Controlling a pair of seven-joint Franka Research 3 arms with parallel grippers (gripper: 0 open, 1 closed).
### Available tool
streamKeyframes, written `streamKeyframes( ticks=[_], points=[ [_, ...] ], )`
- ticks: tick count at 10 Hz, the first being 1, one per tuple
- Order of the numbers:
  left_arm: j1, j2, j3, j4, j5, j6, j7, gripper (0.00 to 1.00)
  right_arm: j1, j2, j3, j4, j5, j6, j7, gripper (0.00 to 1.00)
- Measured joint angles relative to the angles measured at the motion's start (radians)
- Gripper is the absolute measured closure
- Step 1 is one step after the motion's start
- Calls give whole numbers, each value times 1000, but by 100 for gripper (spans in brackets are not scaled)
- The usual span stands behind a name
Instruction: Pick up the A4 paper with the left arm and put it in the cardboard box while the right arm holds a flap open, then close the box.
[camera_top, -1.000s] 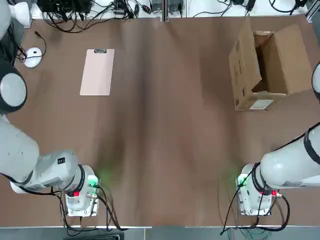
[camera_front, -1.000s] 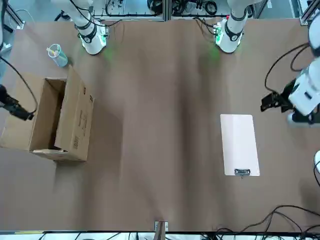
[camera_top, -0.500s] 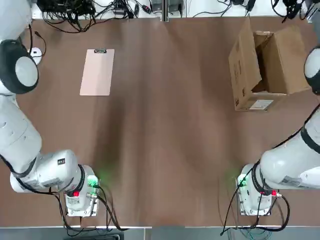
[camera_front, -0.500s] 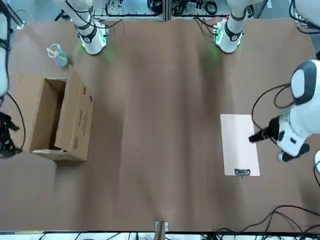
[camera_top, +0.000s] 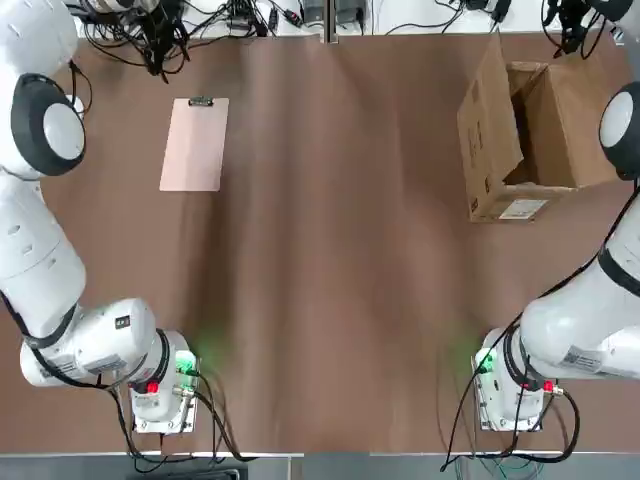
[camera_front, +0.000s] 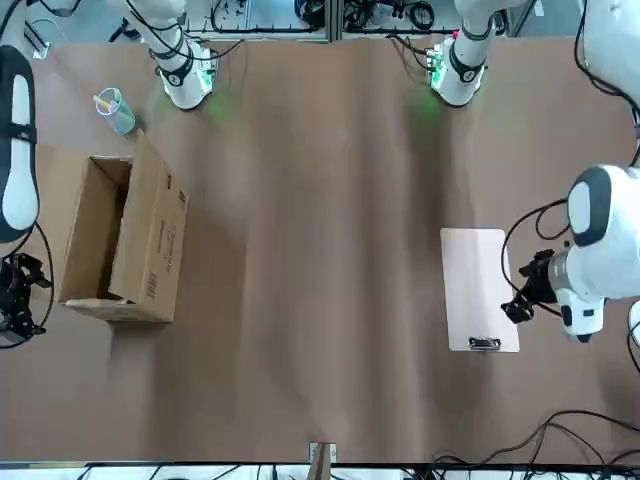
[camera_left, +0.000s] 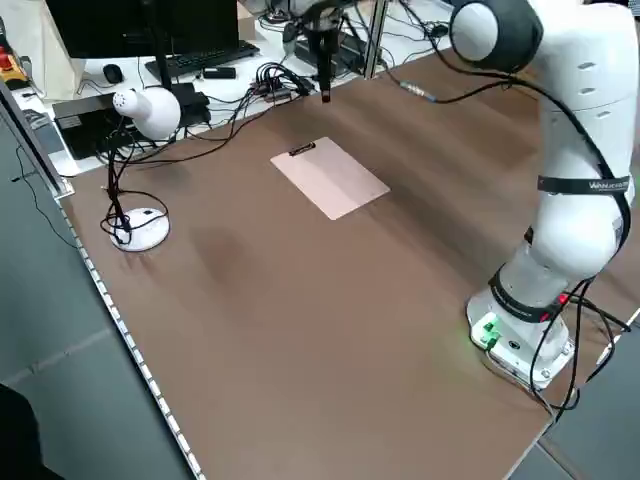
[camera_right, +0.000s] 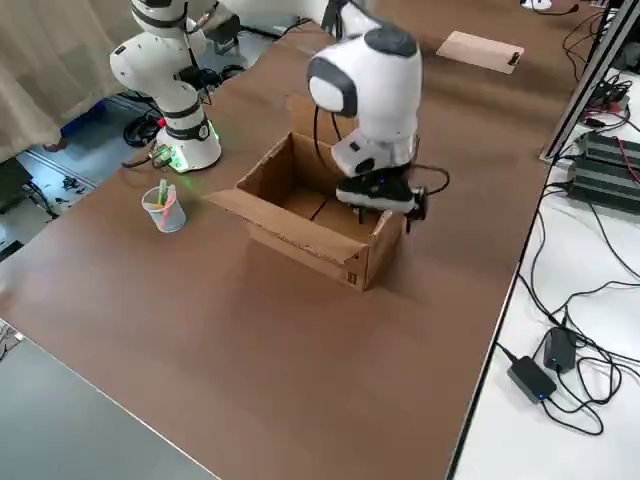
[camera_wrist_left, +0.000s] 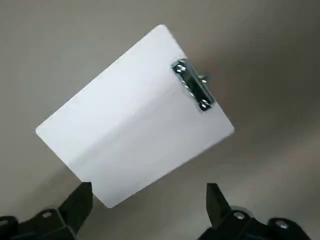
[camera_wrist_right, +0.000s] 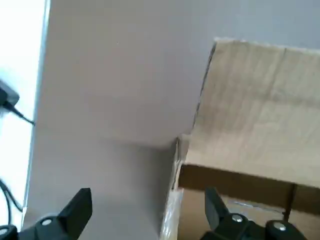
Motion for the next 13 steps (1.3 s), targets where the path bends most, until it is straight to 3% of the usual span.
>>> streamKeyframes(
  ticks=[2,6,10,13],
  points=[
    [3,64,12,0,0,94,-178,0,-11,6,0,-59,0,58,0,0],
    [-9,162,46,3,39,227,-442,0,-11,13,1,-78,0,68,43,0],
    [-118,272,139,18,83,398,-460,0,-4,20,9,-83,0,68,83,0],
    [-154,304,177,54,87,416,-454,0,-3,21,10,-90,0,74,89,1]
  ],
)
